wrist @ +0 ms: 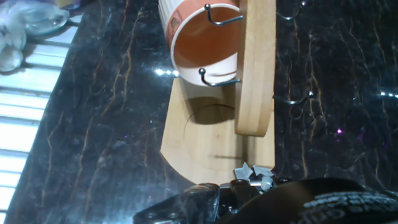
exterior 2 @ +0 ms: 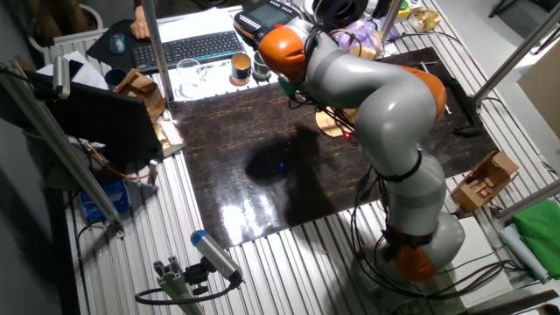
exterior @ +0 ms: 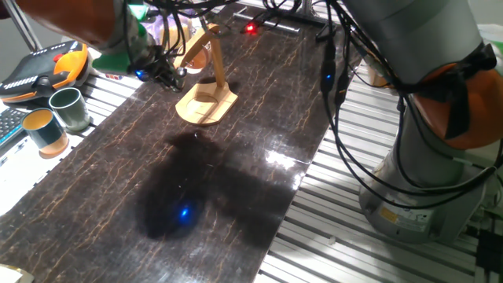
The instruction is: Take the cup off the cup rack
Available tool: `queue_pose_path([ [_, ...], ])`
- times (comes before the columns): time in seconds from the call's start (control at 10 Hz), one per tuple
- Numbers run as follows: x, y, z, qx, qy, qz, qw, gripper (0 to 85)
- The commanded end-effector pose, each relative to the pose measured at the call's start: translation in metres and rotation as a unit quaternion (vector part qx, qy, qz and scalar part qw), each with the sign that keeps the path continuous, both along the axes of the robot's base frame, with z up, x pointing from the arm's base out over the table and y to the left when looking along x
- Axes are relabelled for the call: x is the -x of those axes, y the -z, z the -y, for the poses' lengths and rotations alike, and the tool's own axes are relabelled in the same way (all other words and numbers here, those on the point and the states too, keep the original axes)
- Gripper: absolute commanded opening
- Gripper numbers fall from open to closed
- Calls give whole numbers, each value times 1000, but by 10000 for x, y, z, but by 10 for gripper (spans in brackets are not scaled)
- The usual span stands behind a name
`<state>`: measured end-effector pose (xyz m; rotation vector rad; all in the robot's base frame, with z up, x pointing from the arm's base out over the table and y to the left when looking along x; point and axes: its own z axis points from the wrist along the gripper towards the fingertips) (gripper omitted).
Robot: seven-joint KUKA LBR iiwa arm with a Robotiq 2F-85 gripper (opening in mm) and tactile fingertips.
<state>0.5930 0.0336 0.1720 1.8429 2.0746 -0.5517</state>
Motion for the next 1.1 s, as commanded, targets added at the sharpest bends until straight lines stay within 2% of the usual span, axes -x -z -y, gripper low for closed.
queue_pose_path([
  [0.0,-17,16,-9,3,11,3,1000,7],
  [0.2,-40,35,5,12,30,8,999,7],
  [0.4,-69,36,57,7,39,6,999,7],
  [0.6,-99,58,50,13,46,5,999,7],
  [1.0,-95,34,74,8,37,-1,999,7],
])
